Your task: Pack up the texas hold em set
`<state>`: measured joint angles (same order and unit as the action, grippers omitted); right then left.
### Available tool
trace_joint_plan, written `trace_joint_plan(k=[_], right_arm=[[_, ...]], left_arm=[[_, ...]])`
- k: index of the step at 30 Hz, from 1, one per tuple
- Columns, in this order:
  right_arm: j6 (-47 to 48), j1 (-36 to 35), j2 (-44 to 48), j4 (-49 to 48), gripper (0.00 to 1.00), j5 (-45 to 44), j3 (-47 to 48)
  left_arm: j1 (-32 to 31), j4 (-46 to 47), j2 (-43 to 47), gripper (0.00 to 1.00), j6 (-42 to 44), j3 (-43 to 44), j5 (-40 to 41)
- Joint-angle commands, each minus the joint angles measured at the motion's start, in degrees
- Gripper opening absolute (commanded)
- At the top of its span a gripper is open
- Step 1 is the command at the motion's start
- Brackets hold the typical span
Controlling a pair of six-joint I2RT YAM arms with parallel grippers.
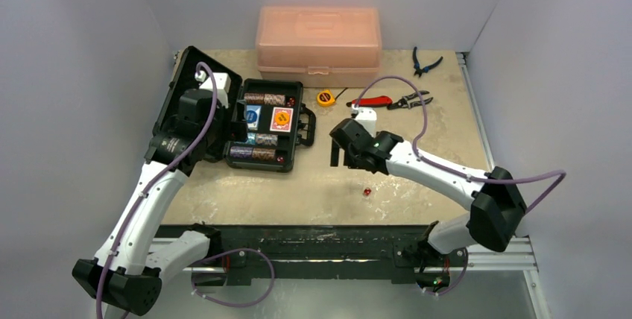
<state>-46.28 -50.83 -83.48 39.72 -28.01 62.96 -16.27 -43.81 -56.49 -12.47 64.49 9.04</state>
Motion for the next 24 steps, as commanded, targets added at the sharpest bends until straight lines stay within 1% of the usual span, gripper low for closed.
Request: trace_joint_plan(k=[1, 5, 11, 12, 14, 16, 19, 24], right_arm=[[-2.4, 5.8, 6.0, 1.4, 0.99, 0.0, -5.1], [-3.6, 6.8, 10.2, 1.5, 0.98, 0.2, -9.9], [-6.7, 6.8, 10.8, 2.5, 0.92, 2.0, -13.3], [-6.9, 6.8, 10.7, 2.1, 0.9, 2.5, -13.8], [-6.8, 6.8, 10.5, 1.0, 0.81, 4.0, -14.9], [-6.9, 6.8, 10.4, 0.2, 0.75, 5.2, -15.8], [-7.1, 6.8, 10.3, -0.3, 0.72, 6.5, -16.8], [-6.7, 6.7, 10.5, -1.9, 0.62, 7.5, -18.6]], left_arm=[[-1.7, 2.0, -0.7, 0.92, 1.6, -0.4, -1.5], [-2.1, 2.1, -0.8, 0.92, 1.8, -0.4, -1.3], [-2.4, 1.8, -0.8, 0.91, 1.8, -0.3, -0.7], [-2.4, 1.8, -0.8, 0.91, 1.8, -0.4, -0.5], [-2.4, 1.9, -0.6, 0.91, 1.8, -0.4, -0.2], [-2.5, 1.8, -0.5, 0.91, 1.9, -0.4, 0.1], [-2.5, 1.8, -0.3, 0.91, 1.9, -0.4, 0.3], [-2.5, 1.8, 0.0, 0.91, 1.9, -0.3, 0.5]])
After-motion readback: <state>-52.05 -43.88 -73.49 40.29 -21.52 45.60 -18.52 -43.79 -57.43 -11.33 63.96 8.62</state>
